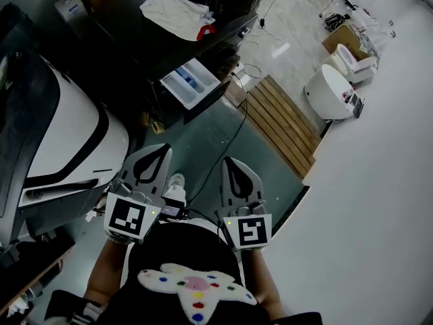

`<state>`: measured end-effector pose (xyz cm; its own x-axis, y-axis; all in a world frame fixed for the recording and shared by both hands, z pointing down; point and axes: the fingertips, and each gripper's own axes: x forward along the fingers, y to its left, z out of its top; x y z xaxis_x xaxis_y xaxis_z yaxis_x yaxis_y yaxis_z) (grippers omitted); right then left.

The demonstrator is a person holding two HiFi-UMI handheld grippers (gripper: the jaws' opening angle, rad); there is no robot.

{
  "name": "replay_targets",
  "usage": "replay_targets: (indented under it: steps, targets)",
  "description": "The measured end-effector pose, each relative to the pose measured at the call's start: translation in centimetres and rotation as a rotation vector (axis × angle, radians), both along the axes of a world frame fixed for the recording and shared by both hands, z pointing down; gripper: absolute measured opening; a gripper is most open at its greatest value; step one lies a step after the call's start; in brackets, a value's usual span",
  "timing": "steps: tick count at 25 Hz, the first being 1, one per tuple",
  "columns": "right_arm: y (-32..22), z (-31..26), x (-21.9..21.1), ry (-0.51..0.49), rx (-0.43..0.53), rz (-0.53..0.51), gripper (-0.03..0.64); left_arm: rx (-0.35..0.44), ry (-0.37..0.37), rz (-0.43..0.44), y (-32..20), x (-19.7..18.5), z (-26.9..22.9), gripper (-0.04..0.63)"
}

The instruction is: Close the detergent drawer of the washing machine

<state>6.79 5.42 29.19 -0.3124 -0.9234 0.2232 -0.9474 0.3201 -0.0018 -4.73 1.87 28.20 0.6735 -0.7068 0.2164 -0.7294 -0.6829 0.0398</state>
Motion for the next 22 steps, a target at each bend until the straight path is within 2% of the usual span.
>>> replay_targets:
  steps: [9,18,22]
  targets:
    - [-6.4,0.6,-0.7,0.013,-0.014,0.004,0.005,-0.001,-0.010,0.011,-6.2,-0.7,0.8,0.009]
    - [-7.7,1.1,-0.8,0.027,-0.043,0.002,0.005,-0.040,0.007,0.014,-7.7,-0.4,1.7,0.009]
    - [-8.1,0.9,-0.5,0.022,-0.036,-0.022,0.004,-0.034,0.002,-0.005,-7.8,-0.1,1.5,0.009]
